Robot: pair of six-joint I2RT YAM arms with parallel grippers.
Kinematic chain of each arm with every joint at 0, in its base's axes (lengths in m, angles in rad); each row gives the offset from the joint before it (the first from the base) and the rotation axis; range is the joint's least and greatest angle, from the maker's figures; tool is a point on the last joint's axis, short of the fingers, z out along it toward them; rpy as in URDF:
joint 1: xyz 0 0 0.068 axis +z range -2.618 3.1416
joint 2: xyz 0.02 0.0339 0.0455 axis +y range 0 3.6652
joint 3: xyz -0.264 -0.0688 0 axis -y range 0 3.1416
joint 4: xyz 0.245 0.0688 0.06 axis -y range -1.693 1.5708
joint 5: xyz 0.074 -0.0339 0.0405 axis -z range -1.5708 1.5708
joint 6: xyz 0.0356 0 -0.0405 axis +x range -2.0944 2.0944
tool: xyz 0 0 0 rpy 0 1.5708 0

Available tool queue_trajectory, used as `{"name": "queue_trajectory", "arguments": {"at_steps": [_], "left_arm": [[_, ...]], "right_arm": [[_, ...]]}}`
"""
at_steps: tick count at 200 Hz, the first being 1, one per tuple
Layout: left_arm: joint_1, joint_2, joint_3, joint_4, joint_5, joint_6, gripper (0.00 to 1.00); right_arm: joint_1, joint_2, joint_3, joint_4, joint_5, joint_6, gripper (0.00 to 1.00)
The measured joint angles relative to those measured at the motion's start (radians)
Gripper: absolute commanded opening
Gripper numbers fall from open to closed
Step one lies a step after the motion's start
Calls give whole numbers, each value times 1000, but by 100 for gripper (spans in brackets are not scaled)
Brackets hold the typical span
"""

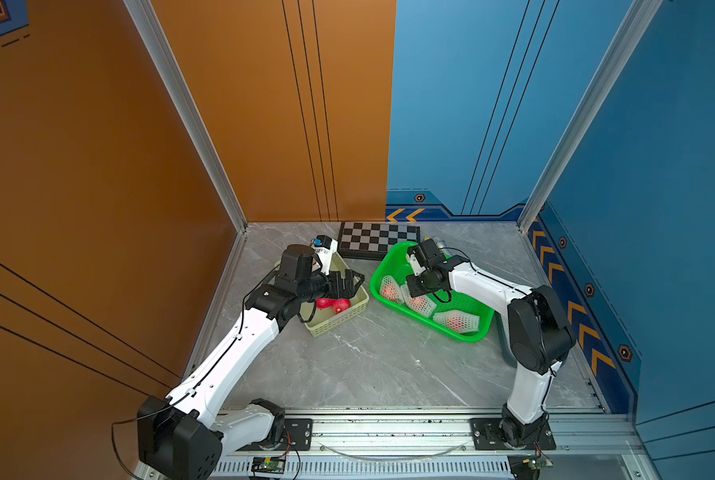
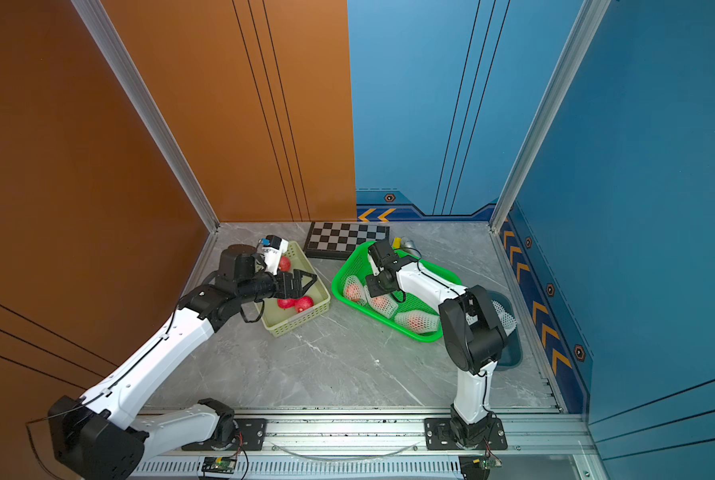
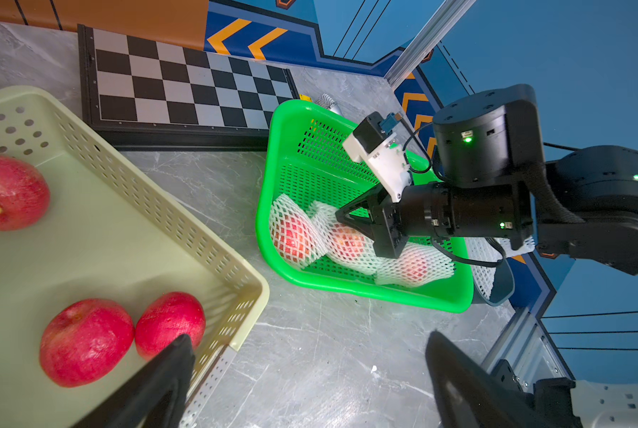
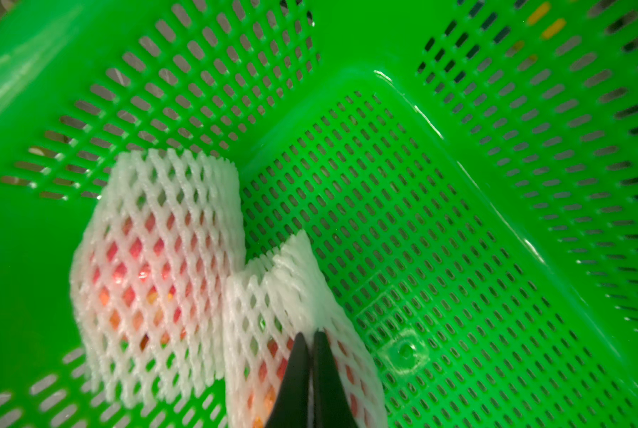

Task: Remove foam nets from apples
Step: Pick up the apple from the center of the board.

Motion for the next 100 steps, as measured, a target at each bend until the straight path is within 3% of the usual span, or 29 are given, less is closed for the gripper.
{"name": "queue_trajectory", "arguments": {"at_steps": [59,100], "left_arm": [[34,1,0,-15,0,5,98],[92,0,0,-32,4,5,98]], "right_arm": [[34,-340,-122,16,58,-34,1],[192,-576,-291,50,80,-12,4]]}}
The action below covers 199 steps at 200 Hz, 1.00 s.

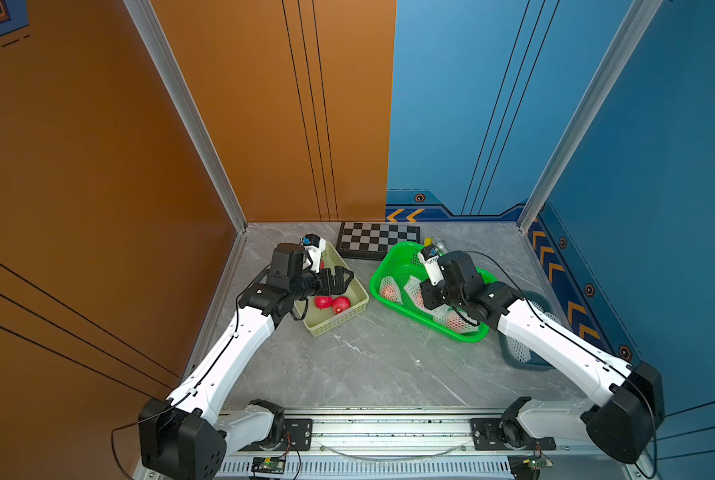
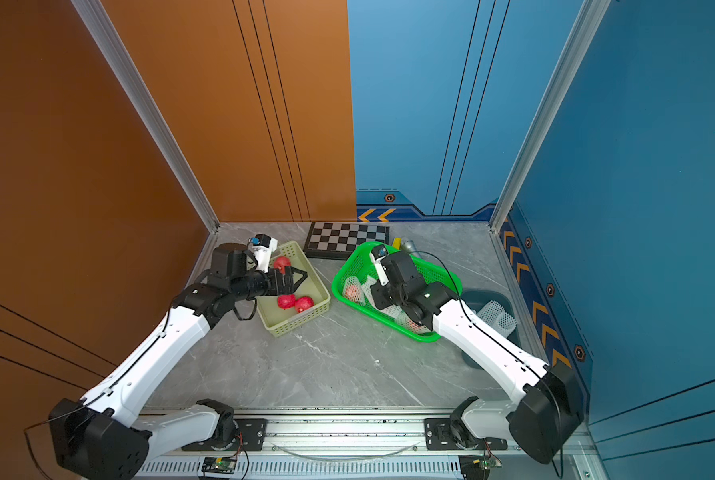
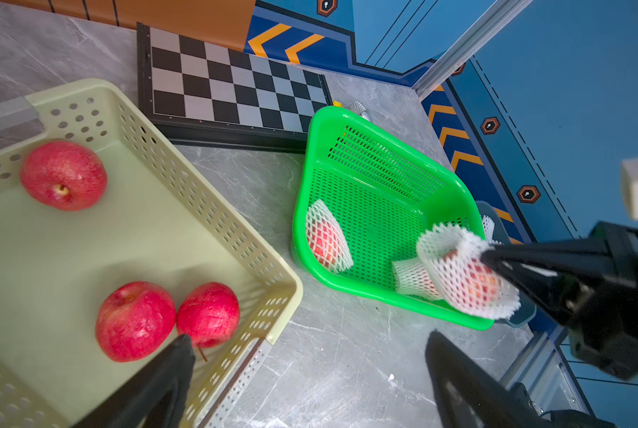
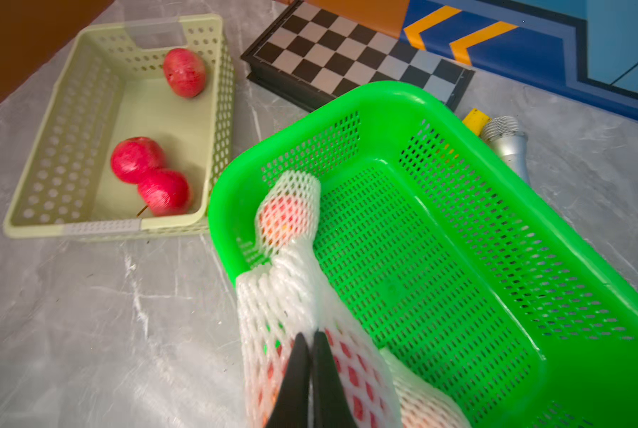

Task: Remove foam nets from apples
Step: Pick up the apple from the center of the board, then place the apple in the basket.

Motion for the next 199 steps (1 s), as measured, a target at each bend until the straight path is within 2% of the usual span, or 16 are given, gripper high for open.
{"name": "queue_trajectory", "arguments": {"at_steps": [23,59,68,86,106,119,147,160,177,199], "left_arm": [[4,0,0,0,1,-4,98],[-1,-27,-67,2,2,-34,98],[-10,-35,-87,2,-2,-44,98],[-46,-51,-122,1,-10,-57,98],[-93,-71,-155,1,-31,-71,98],[-124,-87,-182,2,-50,-80,98],[-200,-113,-235,2,-96,-99,98],[-230,-121,-260,5,-110,-109,98],[-260,-126,-293,9,-122,-124,98],[-278,-126,-325,11,-137,-136,98]], "right_arm": [[142,-40,-129,56,20,58,4],[315,14,-277,152,71,173,6],[345,35,-293,180,81,196,12],[386,77,-307,227,94,249,38],[400,111,-307,261,98,288,59],[402,111,-309,267,101,303,69],[402,72,-325,272,117,316,80],[400,29,-343,271,118,313,91],[399,-37,-372,270,108,289,100],[399,-91,-388,246,69,249,100]]}}
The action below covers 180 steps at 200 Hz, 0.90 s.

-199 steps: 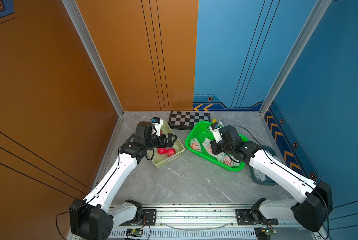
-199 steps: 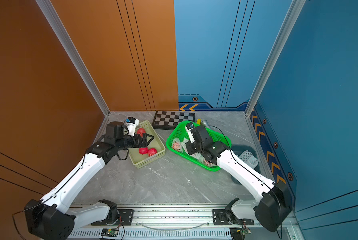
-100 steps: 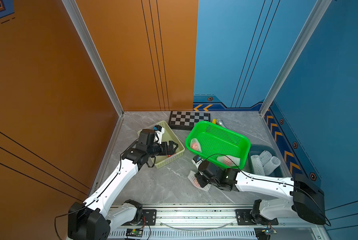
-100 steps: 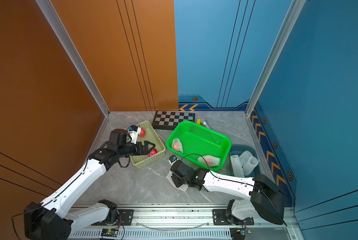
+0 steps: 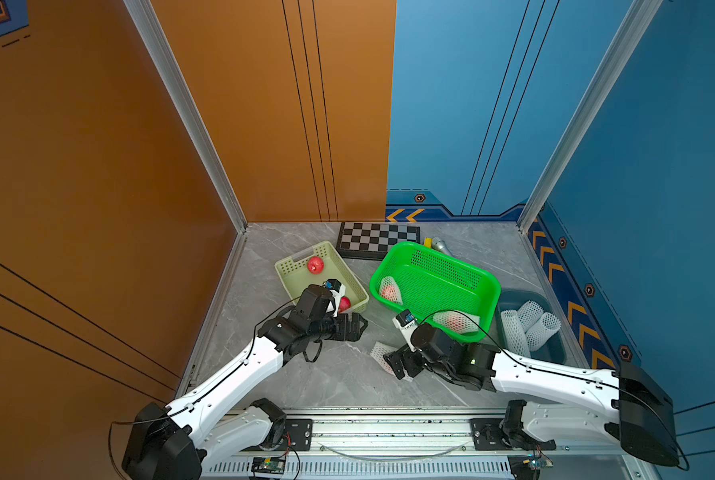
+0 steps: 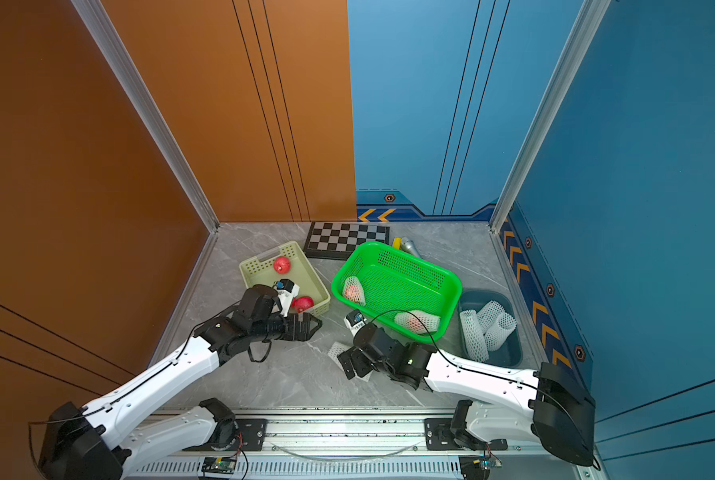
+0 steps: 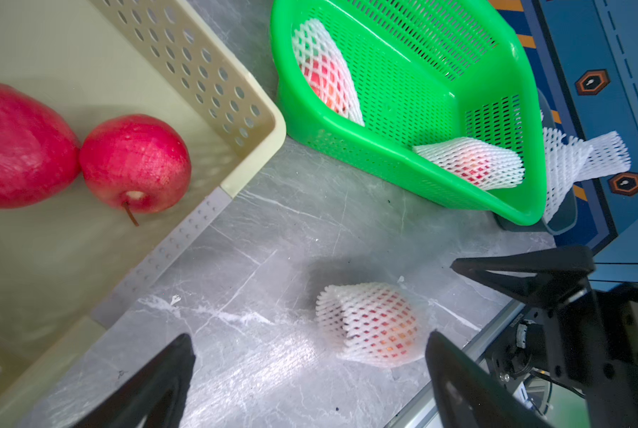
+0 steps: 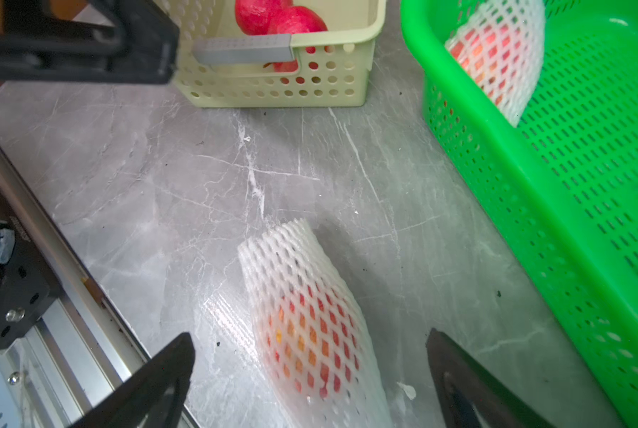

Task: Remove foam nets from apples
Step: Place the apple in the basket.

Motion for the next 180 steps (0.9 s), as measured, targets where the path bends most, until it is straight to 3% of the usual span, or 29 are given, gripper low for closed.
{"name": "queue_trajectory", "arguments": {"at_steps": [101,180], "left_arm": [[7,-19,-19,20,13,15,98],[-1,-10,-19,20,119,42,98]], "right_arm": [[7,183,34,-126,-32,-118,97],[13,290,68,-124,-43,-165,63]]}}
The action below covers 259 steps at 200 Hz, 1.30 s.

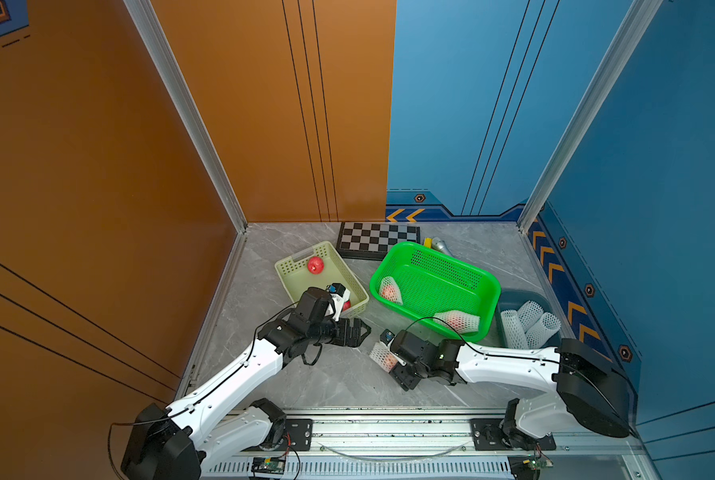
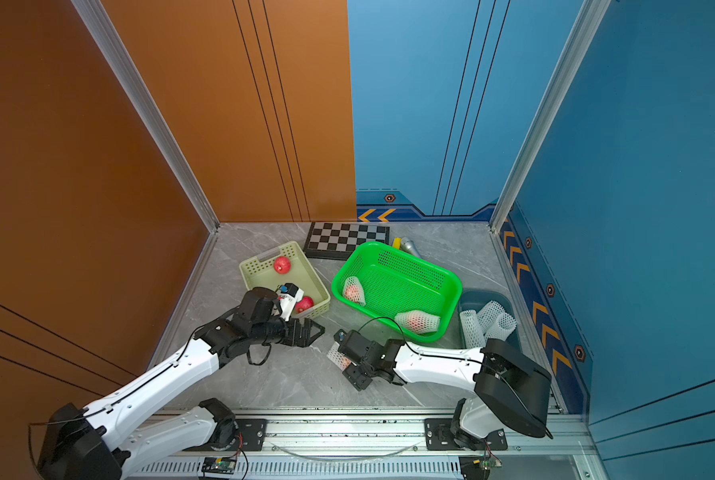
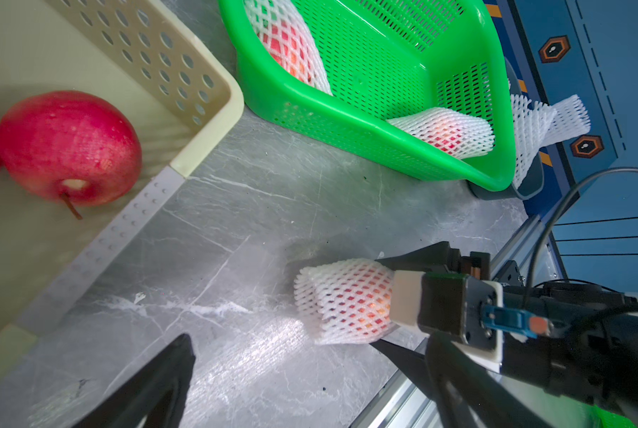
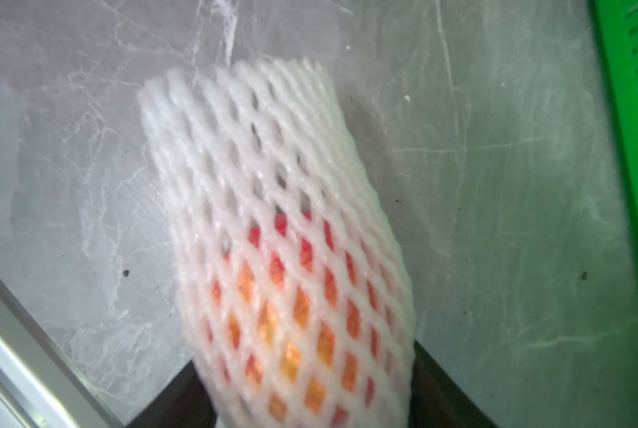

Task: Remove foam nets from apples
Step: Place the apple in the basket, then remove the foam net from the apple.

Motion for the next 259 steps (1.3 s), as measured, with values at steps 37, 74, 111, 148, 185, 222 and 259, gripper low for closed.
{"name": "queue_trajectory", "arguments": {"at_steps": [37,74,111,148,185,222,259], "left_arm": [[-12,-3,0,0,1,-4,98],[-12,-3,0,0,0,-3,98],[-12,8,0,0,0,-3,98],[-10,14,0,0,0,-3,98],[-5,14,0,0,-1,-3,98],[7,10,0,0,-1,-3,98],[21,-2,0,0,-1,-3,98]], "right_arm": [[0,0,-1,1,-22,3,37],[0,-25,-33,-2,-51,-3,11],[-2,-66,-48,-7,-85,0,20],[-2,-69,-49,-10,-104,-8,100],[-16,-94,-45,-18,-116,-43,100],[-71,-84,-10,-20,-157,-78,100],[-79,15,51,-14,-219,-102,100]]}}
